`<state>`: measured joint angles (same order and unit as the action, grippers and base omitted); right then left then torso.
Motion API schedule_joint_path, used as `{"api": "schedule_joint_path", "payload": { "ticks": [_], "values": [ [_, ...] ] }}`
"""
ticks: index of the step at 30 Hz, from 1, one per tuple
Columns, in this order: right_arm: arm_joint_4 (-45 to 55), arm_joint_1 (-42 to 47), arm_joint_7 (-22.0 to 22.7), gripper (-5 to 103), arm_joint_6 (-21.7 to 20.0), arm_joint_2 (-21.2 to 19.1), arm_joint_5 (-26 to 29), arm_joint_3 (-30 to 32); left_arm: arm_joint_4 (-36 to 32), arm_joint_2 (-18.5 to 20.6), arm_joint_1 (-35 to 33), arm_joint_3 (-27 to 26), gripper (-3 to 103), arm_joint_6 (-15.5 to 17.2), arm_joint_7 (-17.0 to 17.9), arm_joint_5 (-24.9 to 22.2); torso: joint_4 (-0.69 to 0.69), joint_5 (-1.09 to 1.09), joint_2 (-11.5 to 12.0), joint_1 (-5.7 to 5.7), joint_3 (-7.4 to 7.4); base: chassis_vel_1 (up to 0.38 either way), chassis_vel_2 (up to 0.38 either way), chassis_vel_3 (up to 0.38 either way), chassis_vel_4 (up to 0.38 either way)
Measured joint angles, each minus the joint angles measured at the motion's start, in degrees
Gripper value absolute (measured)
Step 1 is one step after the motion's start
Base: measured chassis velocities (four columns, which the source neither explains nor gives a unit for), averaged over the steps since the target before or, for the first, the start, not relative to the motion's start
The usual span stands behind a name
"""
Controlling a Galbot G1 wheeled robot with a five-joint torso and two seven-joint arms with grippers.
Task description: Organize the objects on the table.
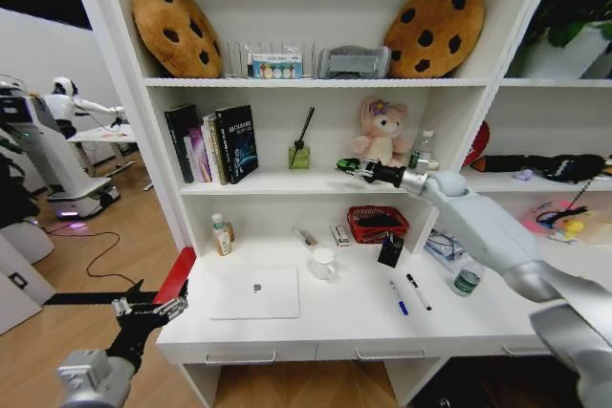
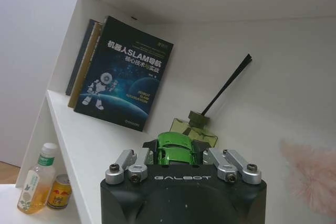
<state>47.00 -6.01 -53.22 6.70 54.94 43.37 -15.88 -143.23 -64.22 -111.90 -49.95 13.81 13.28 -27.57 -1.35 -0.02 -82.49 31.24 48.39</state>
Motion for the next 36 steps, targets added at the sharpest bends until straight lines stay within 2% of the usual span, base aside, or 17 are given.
{"api": "schedule_joint_path", "payload": {
  "ticks": [4, 13, 16, 19, 24, 26, 27, 29, 30, 31, 32, 33, 35, 36],
  "values": [
    [-4.5, -1.8, 0.2, 35, 0.5, 3.4, -0.3, -2.0, 0.0, 0.0, 0.0, 0.0, 100, 0.0, 0.0, 0.0, 0.00, 0.00, 0.0, 0.00, 0.00, 0.000, 0.000, 0.000, 0.000],
    [-5.7, -1.6, 2.4, 35, 0.4, 7.0, -0.1, -4.6, 0.0, 0.0, 0.0, 0.0, 100, 0.0, 0.0, 0.0, -0.01, 0.01, 0.0, -0.01, 0.00, 0.000, 0.000, 0.000, 0.000],
    [-7.5, -1.6, 3.1, 35, 0.5, 9.6, -0.3, -5.8, 0.0, 0.0, 0.0, 0.0, 100, 0.0, 0.0, 0.0, 0.00, 0.01, 0.0, -0.01, 0.00, 0.000, 0.000, 0.000, 0.000],
    [-7.7, -1.7, 3.6, 35, 0.5, 10.1, -0.3, -6.3, 0.0, 0.0, 0.0, 0.0, 100, 0.0, 0.0, 0.0, 0.04, 0.01, 0.0, -0.01, 0.00, 0.000, 0.000, 0.000, 0.000],
    [-6.5, -1.7, 4.9, 34, -0.2, 9.6, -0.4, -7.4, 0.0, 0.0, 0.0, 0.0, 100, 0.0, 0.0, 0.0, 0.00, 0.02, 0.0, -0.01, -0.01, 0.000, 0.000, 0.000, 0.000],
    [-4.9, -1.6, 5.1, 41, -1.4, 8.3, -0.4, -7.5, 0.0, 0.0, 0.0, 0.0, 100, 0.0, 0.0, 0.0, 0.00, 0.02, 0.0, -0.01, -0.01, 0.000, 0.000, 0.000, 0.000],
    [-4.9, -1.6, 5.1, 41, -1.4, 8.3, -0.4, -7.5, 0.0, 0.0, 0.0, 0.0, 100, 0.0, 0.0, 0.0, 0.00, 0.02, 0.0, -0.01, -0.01, 0.000, 0.000, 0.000, 0.000],
    [-2.7, -1.4, 5.8, 52, -2.4, 6.4, -0.2, -7.8, 0.0, 0.0, 0.0, 0.0, 100, 0.0, 0.0, 0.0, -0.01, 0.02, 0.0, -0.01, -0.01, 0.000, 0.000, 0.000, 0.000],
    [-2.7, -1.4, 5.8, 52, -2.4, 6.4, -0.2, -7.8, 0.0, 0.0, 0.0, 0.0, 100, 0.0, 0.0, 0.0, -0.01, 0.02, 0.0, -0.01, -0.01, 0.000, 0.000, 0.000, 0.000],
    [-1.9, -1.3, 6.1, 58, -2.6, 5.9, 0.0, -7.9, 0.0, 0.0, 0.0, 0.0, 100, 0.0, 0.0, 0.0, -0.02, 0.02, 0.0, -0.02, -0.01, 0.000, 0.000, 0.000, 0.000],
    [-0.1, -1.0, 7.2, 69, -2.9, 4.8, 0.5, -7.9, 0.0, 0.0, 0.0, 0.0, 100, 0.0, 0.0, 0.0, 0.01, 0.03, 0.0, -0.01, -0.01, 0.000, 0.000, 0.000, 0.000],
    [-0.1, -1.0, 7.2, 69, -2.9, 4.8, 0.5, -7.9, 0.0, 0.0, 0.0, 0.0, 100, 0.0, 0.0, 0.0, 0.01, 0.03, 0.0, -0.01, -0.01, 0.000, 0.000, 0.000, 0.000],
    [4.8, 0.0, 10.6, 80, -3.8, 2.2, 1.7, -7.2, 0.0, 0.0, 0.0, 0.0, 100, 0.0, 0.0, 0.0, 0.02, 0.02, 0.0, -0.01, -0.01, 0.000, 0.000, 0.000, 0.000],
    [4.8, 0.0, 10.6, 80, -3.8, 2.2, 1.7, -7.2, 0.0, 0.0, 0.0, 0.0, 100, 0.0, 0.0, 0.0, 0.02, 0.02, 0.0, -0.01, -0.01, 0.000, 0.000, 0.000, 0.000]
  ]
}}
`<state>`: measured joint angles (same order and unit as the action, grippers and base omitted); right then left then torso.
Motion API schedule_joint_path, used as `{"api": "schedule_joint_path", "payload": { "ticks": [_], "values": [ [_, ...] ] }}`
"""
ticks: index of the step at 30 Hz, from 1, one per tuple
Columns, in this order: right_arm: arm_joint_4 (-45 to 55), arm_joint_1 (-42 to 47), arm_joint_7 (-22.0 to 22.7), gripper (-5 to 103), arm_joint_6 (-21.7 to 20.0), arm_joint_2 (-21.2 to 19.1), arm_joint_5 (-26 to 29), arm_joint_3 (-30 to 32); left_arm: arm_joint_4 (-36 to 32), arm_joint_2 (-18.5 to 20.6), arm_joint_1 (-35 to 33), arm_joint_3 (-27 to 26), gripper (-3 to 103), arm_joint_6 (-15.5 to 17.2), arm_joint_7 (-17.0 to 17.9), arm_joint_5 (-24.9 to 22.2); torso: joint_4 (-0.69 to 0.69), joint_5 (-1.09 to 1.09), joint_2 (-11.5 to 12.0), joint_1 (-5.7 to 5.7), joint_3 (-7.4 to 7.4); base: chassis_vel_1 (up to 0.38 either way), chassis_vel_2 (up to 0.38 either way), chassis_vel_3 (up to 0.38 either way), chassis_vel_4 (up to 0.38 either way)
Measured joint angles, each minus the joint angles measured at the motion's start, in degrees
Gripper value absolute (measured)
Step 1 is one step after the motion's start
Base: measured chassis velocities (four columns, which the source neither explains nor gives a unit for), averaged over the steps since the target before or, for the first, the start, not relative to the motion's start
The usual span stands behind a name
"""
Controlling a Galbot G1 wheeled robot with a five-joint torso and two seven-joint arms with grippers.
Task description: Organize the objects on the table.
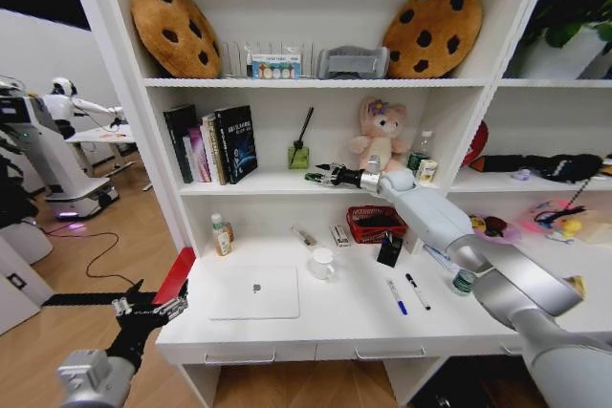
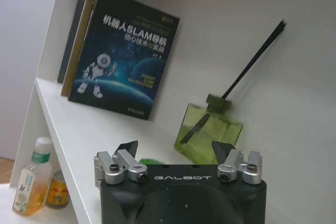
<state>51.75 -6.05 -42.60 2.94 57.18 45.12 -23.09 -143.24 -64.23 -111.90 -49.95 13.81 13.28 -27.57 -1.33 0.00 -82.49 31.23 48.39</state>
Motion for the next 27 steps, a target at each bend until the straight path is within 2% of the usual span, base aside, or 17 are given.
{"api": "schedule_joint_path", "payload": {
  "ticks": [3, 5, 6, 8, 9, 12, 13, 14, 15, 16, 17, 20, 21, 23, 24, 25, 27],
  "values": [
    [6.0, 1.9, 3.9, 90, -0.6, -3.4, 1.2, 2.8, 0.0, 0.0, 0.0, 0.0, 100, 0.0, 0.0, 0.0, -0.01, 0.00, 0.0, 0.00, 0.00, 0.000, 0.000, 0.000, 0.000],
    [14.0, 5.3, 11.1, 98, -1.3, -7.9, 4.1, 6.4, 0.0, 0.0, 0.0, 0.0, 100, 0.0, 0.0, 0.0, -0.01, 0.02, 0.0, 0.00, 0.00, 0.000, 0.000, 0.000, 0.000],
    [14.0, 5.3, 11.1, 98, -1.3, -7.9, 4.1, 6.4, 0.0, 0.0, 0.0, 0.0, 100, 0.0, 0.0, 0.0, -0.01, 0.02, 0.0, 0.00, 0.00, 0.000, 0.000, 0.000, 0.000],
    [22.3, 9.5, 18.2, 100, -3.7, -13.0, 6.8, 11.1, 0.0, 0.0, 0.0, 0.0, 100, 0.0, 0.0, 0.0, 0.02, 0.01, 0.0, 0.00, 0.00, 0.000, 0.000, 0.000, 0.000],
    [22.3, 9.5, 18.2, 100, -3.7, -13.0, 6.8, 11.1, 0.0, 0.0, 0.0, 0.0, 100, 0.0, 0.0, 0.0, 0.02, 0.01, 0.0, 0.00, 0.00, 0.000, 0.000, 0.000, 0.000],
    [37.5, 22.1, 29.2, 100, -7.7, -24.4, 12.0, 23.5, 0.0, 0.0, 0.0, 0.0, 100, 0.0, 0.0, 0.0, -0.06, 0.02, 0.0, 0.00, -0.01, 0.000, 0.000, 0.000, 0.000],
    [37.5, 22.1, 29.2, 100, -7.7, -24.4, 12.0, 23.5, 0.0, 0.0, 0.0, 0.0, 100, 0.0, 0.0, 0.0, -0.06, 0.02, 0.0, 0.00, -0.01, 0.000, 0.000, 0.000, 0.000],
    [41.3, 26.4, 31.4, 100, -7.9, -27.2, 12.9, 26.3, 0.0, 0.0, 0.0, 0.0, 100, 0.0, 0.0, 0.0, -0.09, 0.00, 0.0, -0.02, -0.02, 0.000, 0.000, 0.000, 0.000],
    [46.6, 33.7, 33.9, 100, -8.1, -30.3, 13.5, 31.9, 0.0, 0.0, 0.0, 0.0, 100, 0.0, 0.0, 0.0, -0.10, 0.05, 0.0, -0.03, -0.02, 0.000, 0.000, 0.000, 0.000],
    [51.8, 43.1, 36.7, 100, -8.9, -32.4, 13.5, 41.1, 0.0, 0.0, 0.0, 0.0, 100, 0.0, 0.0, 0.0, -0.09, 0.00, 0.0, -0.02, -0.03, -0.014, -0.053, -0.025, 0.001],
    [51.8, 43.1, 36.7, 100, -8.9, -32.4, 13.5, 41.1, 0.0, 0.0, 0.0, 0.0, 100, 0.0, 0.0, 0.0, -0.09, 0.00, 0.0, -0.02, -0.03, -0.014, -0.053, -0.025, 0.001],
    [63.3, 65.8, 42.6, 100, -11.9, -30.2, 13.5, 62.2, 0.0, 0.0, 0.0, 0.0, 100, 0.0, 0.0, 0.0, 0.02, -0.02, 0.0, -0.03, -0.02, 0.000, 0.000, 0.000, 0.000],
    [63.3, 65.8, 42.6, 100, -11.9, -30.2, 13.5, 62.2, 0.0, 0.0, 0.0, 0.0, 100, 0.0, 0.0, 0.0, 0.02, -0.02, 0.0, -0.03, -0.02, 0.000, 0.000, 0.000, 0.000],
    [71.0, 81.5, 44.4, 100, -13.6, -23.5, 11.4, 73.2, 0.0, 0.0, 0.0, 0.0, 100, 0.0, 0.0, 0.0, 0.04, -0.01, 0.0, -0.02, -0.01, 0.000, 0.000, 0.000, 0.000],
    [71.0, 81.5, 44.4, 100, -13.6, -23.5, 11.4, 73.2, 0.0, 0.0, 0.0, 0.0, 100, 0.0, 0.0, 0.0, 0.04, -0.01, 0.0, -0.02, -0.01, 0.000, 0.000, 0.000, 0.000],
    [74.5, 91.0, 44.7, 100, -13.8, -17.5, 9.4, 77.7, 0.0, 0.0, 0.0, 0.0, 100, 0.0, 0.0, 0.0, 0.01, 0.02, 0.0, -0.01, -0.01, 0.000, 0.000, 0.000, 0.000],
    [77.0, 100.3, 44.4, 100, -13.8, -10.2, 6.7, 80.8, 0.0, 0.0, 0.0, 0.0, 100, 0.0, 0.0, 0.0, -0.06, 0.03, 0.0, -0.02, -0.01, 0.000, 0.000, 0.000, 0.000]
  ]
}}
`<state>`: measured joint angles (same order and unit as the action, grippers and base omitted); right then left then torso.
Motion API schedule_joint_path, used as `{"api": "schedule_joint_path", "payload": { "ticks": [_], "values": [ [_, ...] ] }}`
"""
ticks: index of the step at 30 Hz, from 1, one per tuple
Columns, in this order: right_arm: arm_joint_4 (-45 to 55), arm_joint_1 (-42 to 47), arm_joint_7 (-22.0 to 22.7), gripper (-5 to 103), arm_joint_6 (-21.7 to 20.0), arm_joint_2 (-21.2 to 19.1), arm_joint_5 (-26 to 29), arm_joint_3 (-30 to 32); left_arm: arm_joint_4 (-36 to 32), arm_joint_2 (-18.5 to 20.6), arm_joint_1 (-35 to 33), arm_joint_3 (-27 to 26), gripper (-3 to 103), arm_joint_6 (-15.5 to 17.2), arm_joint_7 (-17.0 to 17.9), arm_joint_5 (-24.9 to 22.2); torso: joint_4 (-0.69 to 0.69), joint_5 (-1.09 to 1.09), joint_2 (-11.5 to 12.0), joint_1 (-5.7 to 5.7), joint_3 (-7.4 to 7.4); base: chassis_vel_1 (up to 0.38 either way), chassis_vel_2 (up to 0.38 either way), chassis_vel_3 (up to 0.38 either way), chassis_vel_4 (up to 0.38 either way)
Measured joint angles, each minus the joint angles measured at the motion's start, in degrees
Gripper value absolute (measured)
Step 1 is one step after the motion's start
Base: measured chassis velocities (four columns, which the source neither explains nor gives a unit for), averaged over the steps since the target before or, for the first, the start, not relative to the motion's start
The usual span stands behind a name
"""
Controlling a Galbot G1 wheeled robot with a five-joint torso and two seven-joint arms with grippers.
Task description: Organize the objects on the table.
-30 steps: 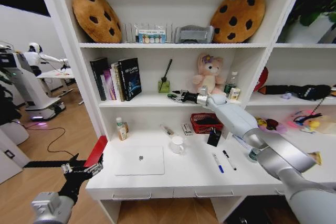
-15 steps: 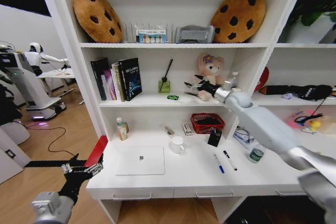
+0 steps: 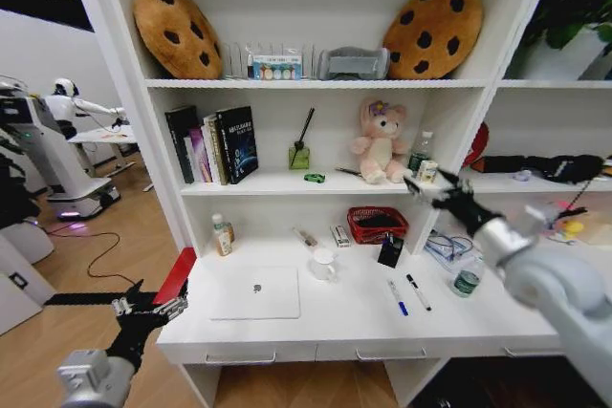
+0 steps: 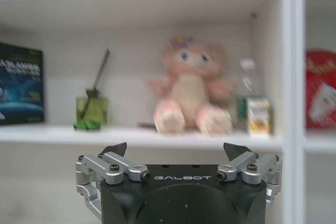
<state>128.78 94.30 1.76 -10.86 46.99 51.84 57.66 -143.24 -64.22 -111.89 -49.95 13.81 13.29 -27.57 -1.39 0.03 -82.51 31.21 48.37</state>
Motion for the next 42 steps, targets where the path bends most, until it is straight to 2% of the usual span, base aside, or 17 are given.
{"api": "schedule_joint_path", "payload": {
  "ticks": [1, 3, 4, 6, 7, 8, 11, 19, 25, 26, 28, 29, 30, 33, 34, 38, 42],
  "values": [
    [0.0, 0.0, 0.0, 100, 0.0, 0.0, 0.0, 0.0, 0.0, 0.0, 0.0, 0.0, 100, 0.0, 0.0, 0.0, 0.00, 0.00, 0.0, 0.00, 0.00, 0.000, 0.000, 0.000, 0.000],
    [1.1, 6.3, -0.8, 100, 0.7, 7.3, -3.7, 0.8, 0.0, 0.0, 0.0, 0.0, 100, 0.0, 0.0, 0.0, 0.03, -0.05, 0.0, -0.01, 0.00, 0.000, 0.000, 0.000, 0.000],
    [1.1, 6.3, -0.8, 100, 0.7, 7.3, -3.7, 0.8, 0.0, 0.0, 0.0, 0.0, 100, 0.0, 0.0, 0.0, 0.03, -0.05, 0.0, -0.01, 0.00, 0.000, 0.000, 0.000, 0.000],
    [1.3, 9.7, -1.3, 100, 1.9, 13.5, -6.3, 0.5, 0.0, 0.0, 0.0, 0.0, 100, 0.0, 0.0, 0.0, 0.07, -0.05, 0.0, 0.00, 0.00, 0.000, 0.000, 0.000, 0.000],
    [1.3, 9.7, -1.3, 100, 1.9, 13.5, -6.3, 0.5, 0.0, 0.0, 0.0, 0.0, 100, 0.0, 0.0, 0.0, 0.07, -0.05, 0.0, 0.00, 0.00, 0.000, 0.000, 0.000, 0.000],
    [0.8, 12.0, -2.2, 100, 3.5, 19.6, -8.7, -0.3, 0.0, 0.0, 0.0, 0.0, 100, 0.0, 0.0, 0.0, 0.05, -0.05, 0.0, 0.00, 0.00, -0.025, -0.060, 0.051, 0.052],
    [-0.3, 13.1, -3.0, 100, 4.9, 22.2, -10.0, -1.0, 0.0, 0.0, 0.0, 0.0, 100, 0.0, 0.0, 0.0, 0.03, -0.07, 0.0, 0.01, 0.01, -0.069, -0.079, 0.068, 0.065],
    [-1.9, 10.5, -3.0, 100, 4.8, 20.5, -9.9, -3.2, 0.0, 0.0, 0.0, 0.0, 100, 0.0, 0.0, 0.0, 0.06, -0.03, 0.0, 0.02, 0.02, -0.143, -0.187, 0.171, 0.157],
    [-3.7, 5.4, -1.0, 100, 4.4, 18.7, -12.1, -12.3, 0.0, 0.0, 0.0, 0.0, 100, 0.0, 0.0, 0.0, 0.07, -0.03, 0.0, 0.02, 0.02, -0.241, -0.245, 0.248, 0.232],
    [-4.5, 2.6, 1.4, 100, 3.4, 18.2, -12.5, -16.0, 0.0, 0.0, 0.0, 0.0, 100, 0.0, 0.0, 0.0, 0.04, 0.02, 0.0, 0.03, 0.02, -0.188, -0.212, 0.177, 0.173],
    [-4.8, 1.5, 2.5, 100, 2.6, 18.1, -12.5, -17.2, 0.0, 0.0, 0.0, 0.0, 100, 0.0, 0.0, 0.0, 0.02, 0.04, 0.0, 0.03, 0.02, -0.188, -0.185, 0.177, 0.173],
    [-5.5, -2.0, 5.6, 100, -0.5, 17.3, -12.4, -20.6, 0.0, 0.0, 0.0, 0.0, 100, 0.0, 0.0, 0.0, 0.06, -0.03, 0.0, 0.03, 0.02, -0.092, -0.084, 0.122, 0.014],
    [-5.5, -2.0, 5.6, 100, -0.5, 17.3, -12.4, -20.6, 0.0, 0.0, 0.0, 0.0, 100, 0.0, 0.0, 0.0, 0.06, -0.03, 0.0, 0.03, 0.02, -0.092, -0.084, 0.122, 0.014],
    [-8.0, -8.1, 11.7, 100, -6.0, 15.0, -10.4, -25.8, 0.0, 0.0, 0.0, 0.0, 100, 0.0, 0.0, 0.0, 0.07, -0.03, 0.0, 0.02, 0.02, 0.017, -0.014, 0.006, 0.015],
    [-8.0, -8.1, 11.7, 100, -6.0, 15.0, -10.4, -25.8, 0.0, 0.0, 0.0, 0.0, 100, 0.0, 0.0, 0.0, 0.07, -0.03, 0.0, 0.02, 0.02, 0.059, 0.041, -0.021, 0.011],
    [-12.8, -14.4, 16.8, 100, -9.2, 11.9, -5.7, -31.7, 0.0, 0.0, 0.0, 0.0, 100, 0.0, 0.0, 0.0, 0.04, -0.06, 0.0, 0.02, 0.02, 0.055, 0.057, -0.056, -0.066],
    [-16.9, -19.1, 21.3, 100, -10.1, 12.1, -3.0, -36.7, 0.0, 0.0, 0.0, 0.0, 100, 0.0, 0.0, 0.0, 0.06, -0.04, 0.0, 0.02, 0.02, 0.018, 0.012, -0.008, -0.005]
  ]
}}
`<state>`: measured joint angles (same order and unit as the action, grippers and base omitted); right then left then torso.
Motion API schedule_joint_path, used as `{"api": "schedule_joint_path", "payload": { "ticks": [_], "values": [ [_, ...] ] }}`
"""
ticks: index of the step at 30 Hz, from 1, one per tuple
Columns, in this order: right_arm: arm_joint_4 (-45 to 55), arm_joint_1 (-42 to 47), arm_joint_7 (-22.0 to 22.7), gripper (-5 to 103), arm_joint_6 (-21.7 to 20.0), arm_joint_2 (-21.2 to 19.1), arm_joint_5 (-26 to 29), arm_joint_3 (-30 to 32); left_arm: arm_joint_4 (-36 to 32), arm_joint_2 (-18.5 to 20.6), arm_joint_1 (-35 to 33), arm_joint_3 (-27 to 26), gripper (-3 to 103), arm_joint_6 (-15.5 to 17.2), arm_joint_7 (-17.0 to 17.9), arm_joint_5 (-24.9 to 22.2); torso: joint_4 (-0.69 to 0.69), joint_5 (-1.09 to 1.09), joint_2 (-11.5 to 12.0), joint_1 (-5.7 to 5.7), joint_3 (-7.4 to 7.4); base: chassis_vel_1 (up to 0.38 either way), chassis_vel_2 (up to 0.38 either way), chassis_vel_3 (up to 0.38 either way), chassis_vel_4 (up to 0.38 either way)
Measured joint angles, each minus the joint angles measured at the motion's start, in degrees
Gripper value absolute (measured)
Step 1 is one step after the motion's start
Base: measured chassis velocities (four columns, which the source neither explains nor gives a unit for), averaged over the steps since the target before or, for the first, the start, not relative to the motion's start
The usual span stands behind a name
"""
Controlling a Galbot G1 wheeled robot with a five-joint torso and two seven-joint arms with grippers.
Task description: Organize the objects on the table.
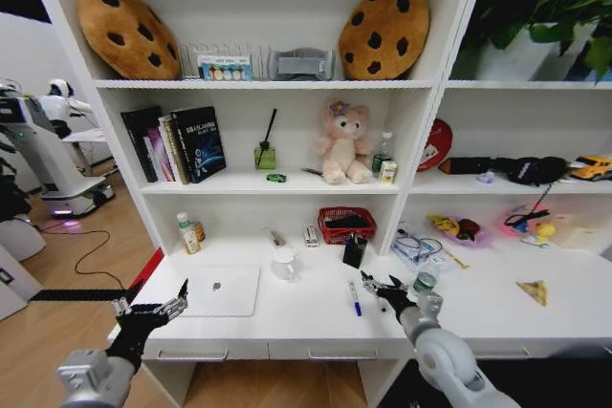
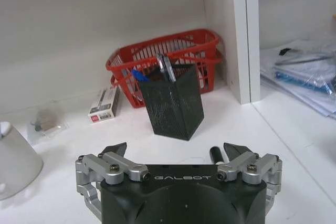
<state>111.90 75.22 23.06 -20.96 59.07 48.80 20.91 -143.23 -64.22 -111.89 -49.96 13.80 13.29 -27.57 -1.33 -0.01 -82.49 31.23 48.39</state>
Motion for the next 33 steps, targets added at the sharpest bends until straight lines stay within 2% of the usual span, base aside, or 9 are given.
{"api": "schedule_joint_path", "payload": {
  "ticks": [5, 21, 22, 23, 27, 28, 29, 31, 33],
  "values": [
    [-4.3, -2.7, 0.9, 100, -0.2, 1.9, -2.2, -4.3, 0.0, 0.0, 0.0, 0.0, 100, 0.0, 0.0, 0.0, -0.02, 0.02, 0.0, 0.00, 0.00, 0.000, 0.000, 0.000, 0.000],
    [-9.7, -8.9, -0.5, 103, -0.4, 2.0, -4.7, -10.0, 0.0, 0.0, 0.0, 0.0, 100, 0.0, 0.0, 0.0, -0.01, 0.01, 0.0, 0.00, 0.00, 0.000, 0.000, 0.000, 0.000],
    [-10.1, -8.9, -0.4, 94, -0.6, 1.8, -4.7, -10.3, 0.0, 0.0, 0.0, 0.0, 100, 0.0, 0.0, 0.0, -0.01, 0.01, 0.0, 0.00, 0.00, 0.000, 0.000, 0.000, 0.000],
    [-10.3, -8.9, -0.4, 89, -0.6, 1.8, -4.7, -10.4, 0.0, 0.0, 0.0, 0.0, 100, 0.0, 0.0, 0.0, -0.01, 0.01, 0.0, 0.00, 0.00, 0.000, 0.000, 0.000, 0.000],
    [-10.5, -8.7, -0.3, 87, -0.7, 1.5, -4.8, -10.8, 0.0, 0.0, 0.0, 0.0, 100, 0.0, 0.0, 0.0, -0.01, 0.01, 0.0, 0.00, 0.00, 0.000, 0.000, 0.000, 0.000],
    [-10.6, -8.5, -0.3, 76, -0.7, 1.2, -4.9, -10.9, 0.0, 0.0, 0.0, 0.0, 100, 0.0, 0.0, 0.0, -0.01, 0.00, 0.0, 0.00, -0.01, 0.000, 0.000, 0.000, 0.000],
    [-10.6, -8.4, -0.3, 71, -0.7, 1.1, -4.9, -10.9, 0.0, 0.0, 0.0, 0.0, 100, 0.0, 0.0, 0.0, -0.02, 0.00, 0.0, 0.00, -0.01, 0.000, 0.000, 0.000, 0.000],
    [-10.7, -8.4, -0.3, 71, -0.7, 1.0, -4.9, -10.9, 0.0, 0.0, 0.0, 0.0, 100, 0.0, 0.0, 0.0, -0.02, -0.01, 0.0, 0.00, -0.01, 0.000, 0.000, 0.000, 0.000],
    [-10.6, -8.2, -0.3, 60, -0.6, 0.6, -4.9, -10.9, 0.0, 0.0, 0.0, 0.0, 100, 0.0, 0.0, 0.0, -0.02, 0.00, 0.0, -0.01, -0.01, 0.000, 0.000, 0.000, 0.000]
  ]
}}
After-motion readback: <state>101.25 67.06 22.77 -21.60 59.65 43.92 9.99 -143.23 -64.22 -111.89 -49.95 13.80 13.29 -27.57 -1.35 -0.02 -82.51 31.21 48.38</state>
